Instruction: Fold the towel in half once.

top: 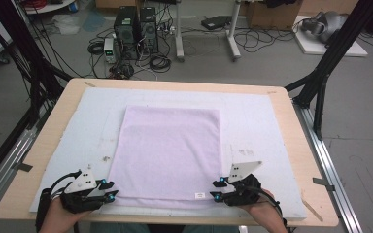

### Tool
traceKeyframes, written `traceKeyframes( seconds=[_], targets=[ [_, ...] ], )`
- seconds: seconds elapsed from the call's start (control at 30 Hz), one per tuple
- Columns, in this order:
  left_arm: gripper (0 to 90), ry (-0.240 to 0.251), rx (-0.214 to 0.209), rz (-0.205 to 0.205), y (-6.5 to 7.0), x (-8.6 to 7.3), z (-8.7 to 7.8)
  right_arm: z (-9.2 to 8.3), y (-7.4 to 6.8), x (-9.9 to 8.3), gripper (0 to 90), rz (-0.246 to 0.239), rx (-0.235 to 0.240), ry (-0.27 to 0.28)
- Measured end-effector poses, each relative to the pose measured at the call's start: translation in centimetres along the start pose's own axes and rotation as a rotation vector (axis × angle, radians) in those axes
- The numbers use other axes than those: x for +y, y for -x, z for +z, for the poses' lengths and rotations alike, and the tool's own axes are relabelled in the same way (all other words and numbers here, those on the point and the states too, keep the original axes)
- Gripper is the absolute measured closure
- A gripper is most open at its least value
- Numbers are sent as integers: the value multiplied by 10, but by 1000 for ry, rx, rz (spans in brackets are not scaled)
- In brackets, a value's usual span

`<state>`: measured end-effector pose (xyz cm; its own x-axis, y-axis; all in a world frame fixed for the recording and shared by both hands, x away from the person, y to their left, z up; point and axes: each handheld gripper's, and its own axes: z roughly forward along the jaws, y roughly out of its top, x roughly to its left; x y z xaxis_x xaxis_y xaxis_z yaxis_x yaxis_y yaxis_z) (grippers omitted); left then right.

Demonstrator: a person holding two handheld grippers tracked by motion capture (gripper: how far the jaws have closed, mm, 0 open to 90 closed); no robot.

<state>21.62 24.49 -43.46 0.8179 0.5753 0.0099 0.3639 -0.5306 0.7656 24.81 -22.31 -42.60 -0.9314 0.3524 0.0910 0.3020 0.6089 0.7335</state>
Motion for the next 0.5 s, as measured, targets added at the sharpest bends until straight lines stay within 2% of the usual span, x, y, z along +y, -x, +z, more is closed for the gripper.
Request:
traceKeyframes(
  seconds=[0.03, 0.1, 0.17, 0.27, 0.3, 0.5],
  targets=[
    [660, -14, -4, 2, -1, -2, 3, 3, 0, -1, 610, 5, 0, -3],
    [690, -7, -11, -1, -1, -5, 6, 8, 2, -5, 615, 15, 12, -4],
    [750, 0, -16, 0, 0, -6, 6, 12, 2, -9, 676, 14, 17, -18],
    [866, 7, 2, 21, 2, -5, 4, 12, 2, -12, 863, 20, 37, -5],
    [896, 8, 4, 22, 2, -4, 3, 11, 2, -12, 880, 21, 43, -4],
    [897, 25, 4, 27, 5, -3, -9, -3, -6, -5, 897, 6, 55, 22]
  ],
)
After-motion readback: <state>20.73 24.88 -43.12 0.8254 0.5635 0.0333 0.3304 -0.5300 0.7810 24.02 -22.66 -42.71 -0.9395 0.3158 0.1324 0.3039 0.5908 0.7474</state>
